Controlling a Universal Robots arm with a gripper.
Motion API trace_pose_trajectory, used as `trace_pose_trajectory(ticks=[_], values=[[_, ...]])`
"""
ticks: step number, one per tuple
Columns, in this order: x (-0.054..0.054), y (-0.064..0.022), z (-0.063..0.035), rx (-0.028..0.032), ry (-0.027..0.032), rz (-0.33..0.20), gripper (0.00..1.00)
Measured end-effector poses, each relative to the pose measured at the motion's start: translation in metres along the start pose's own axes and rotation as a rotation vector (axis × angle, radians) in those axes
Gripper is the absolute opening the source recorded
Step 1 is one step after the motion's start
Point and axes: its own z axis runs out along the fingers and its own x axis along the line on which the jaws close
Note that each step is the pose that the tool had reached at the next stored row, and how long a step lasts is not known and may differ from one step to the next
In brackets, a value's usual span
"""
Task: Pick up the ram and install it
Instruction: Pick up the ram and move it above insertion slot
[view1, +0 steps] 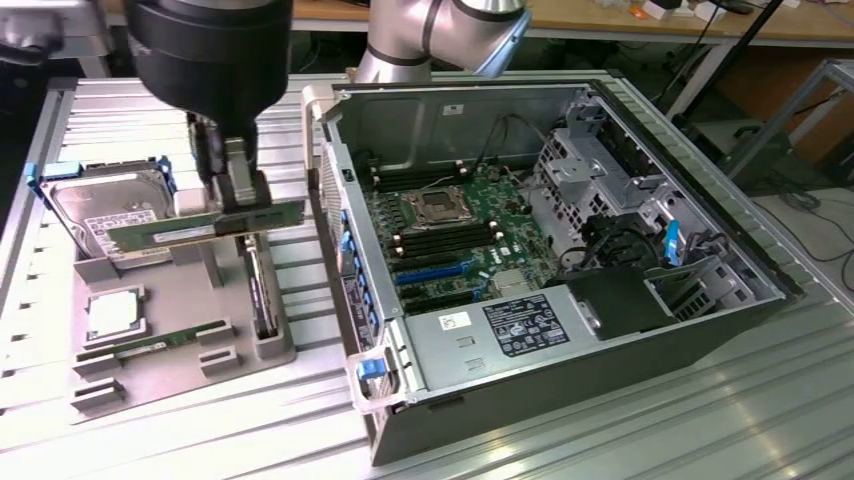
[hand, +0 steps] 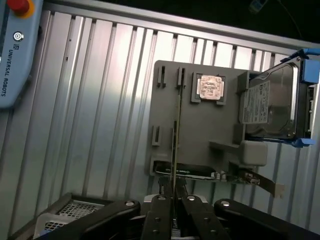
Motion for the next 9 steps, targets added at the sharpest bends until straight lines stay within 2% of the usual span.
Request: trace_pose_trajectory(ticks=[2, 9], values=[[-0.002, -0.0212, 0.0003, 0.0, 0.0, 0.0, 0.14], [-0.006, -0.0589, 0.0005, 0.0, 0.0, 0.0, 0.14]])
